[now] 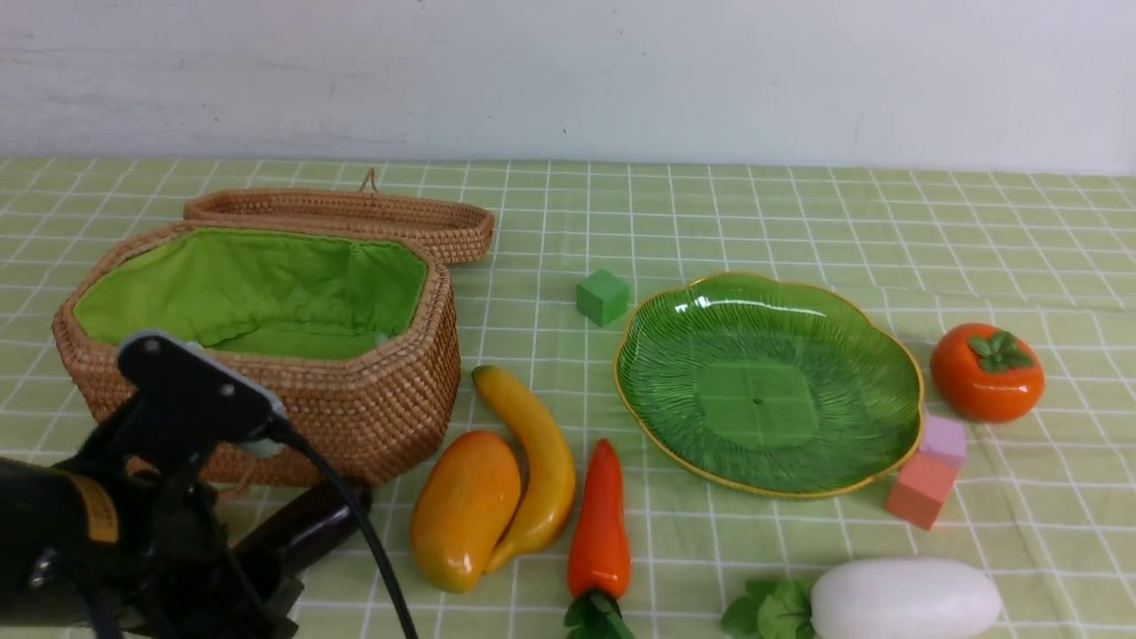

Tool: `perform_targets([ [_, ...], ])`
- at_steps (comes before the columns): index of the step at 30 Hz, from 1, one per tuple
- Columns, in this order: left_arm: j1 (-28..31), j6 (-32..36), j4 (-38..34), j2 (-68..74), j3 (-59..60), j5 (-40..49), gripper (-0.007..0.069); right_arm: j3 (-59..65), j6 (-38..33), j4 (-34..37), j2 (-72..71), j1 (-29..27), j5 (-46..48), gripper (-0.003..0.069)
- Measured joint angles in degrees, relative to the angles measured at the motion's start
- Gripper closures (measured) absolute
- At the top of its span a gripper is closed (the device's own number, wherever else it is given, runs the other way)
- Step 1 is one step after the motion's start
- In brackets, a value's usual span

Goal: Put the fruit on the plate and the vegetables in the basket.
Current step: Use the left arm to grab an eggplant and put it into the left basket

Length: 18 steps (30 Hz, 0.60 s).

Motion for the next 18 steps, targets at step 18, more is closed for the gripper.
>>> perform_targets([
  [18,0.0,-15.6,28.0,16.2,-0.5,-12.3,0.012,0.0,-5.4,8.2,0.0,0.0,3.2,0.0494],
])
